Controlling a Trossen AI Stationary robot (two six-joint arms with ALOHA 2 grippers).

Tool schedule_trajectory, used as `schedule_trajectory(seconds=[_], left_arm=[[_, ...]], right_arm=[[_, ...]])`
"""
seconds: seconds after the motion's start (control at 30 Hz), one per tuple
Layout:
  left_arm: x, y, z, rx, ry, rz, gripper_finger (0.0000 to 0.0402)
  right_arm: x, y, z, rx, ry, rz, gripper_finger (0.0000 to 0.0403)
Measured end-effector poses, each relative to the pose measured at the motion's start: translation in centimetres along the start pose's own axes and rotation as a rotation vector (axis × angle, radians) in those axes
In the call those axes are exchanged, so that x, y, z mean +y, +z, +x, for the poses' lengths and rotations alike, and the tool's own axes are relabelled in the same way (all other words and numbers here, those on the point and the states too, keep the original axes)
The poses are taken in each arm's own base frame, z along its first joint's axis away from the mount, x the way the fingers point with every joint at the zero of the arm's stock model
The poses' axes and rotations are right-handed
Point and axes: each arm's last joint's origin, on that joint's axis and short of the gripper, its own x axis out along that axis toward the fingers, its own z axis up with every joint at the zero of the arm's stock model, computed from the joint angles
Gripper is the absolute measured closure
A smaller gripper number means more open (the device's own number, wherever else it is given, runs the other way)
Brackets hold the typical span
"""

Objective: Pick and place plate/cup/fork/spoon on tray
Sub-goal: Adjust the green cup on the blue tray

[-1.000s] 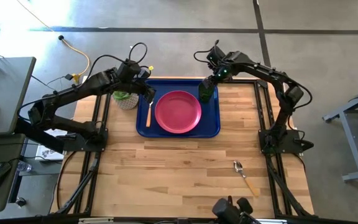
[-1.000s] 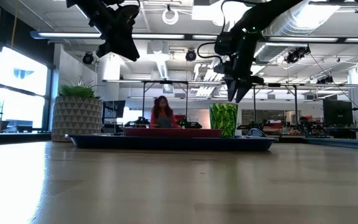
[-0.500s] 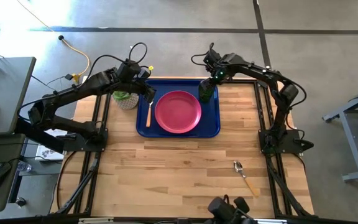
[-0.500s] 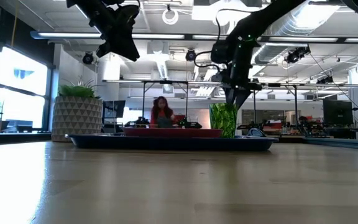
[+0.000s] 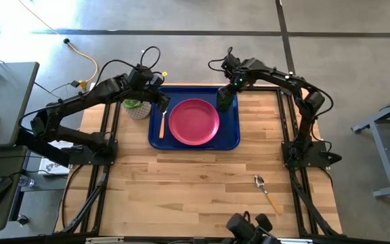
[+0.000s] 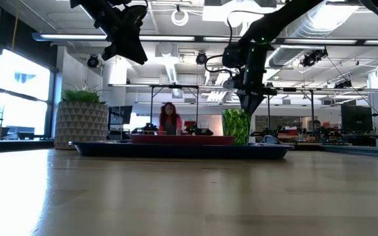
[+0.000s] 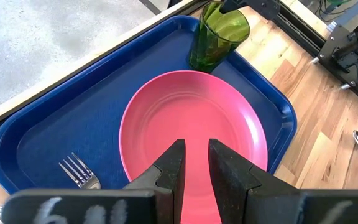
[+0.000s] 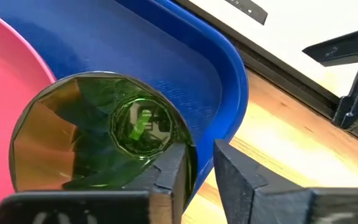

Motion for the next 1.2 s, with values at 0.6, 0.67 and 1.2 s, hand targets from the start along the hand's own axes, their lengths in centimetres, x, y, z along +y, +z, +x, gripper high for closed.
schedule_trajectory(seconds=[0.6, 0.67, 1.2], left_arm=[[0.0, 0.0, 0.0, 0.0, -0.001, 0.0, 0.0343], [0.0, 0.0, 0.0, 0.0, 0.0, 0.0, 0.0343], [0.0, 0.0, 0.0, 0.0, 0.0, 0.0, 0.0343]], right_arm=[[-0.6, 0.3, 1.4, 0.029, -0.016, 0.008, 0.0393], [-0.9, 0.4, 1.4, 0.025, -0.018, 0.018, 0.0387], [-2.3, 0.8, 1.4, 0.018, -0.017, 0.033, 0.0379]])
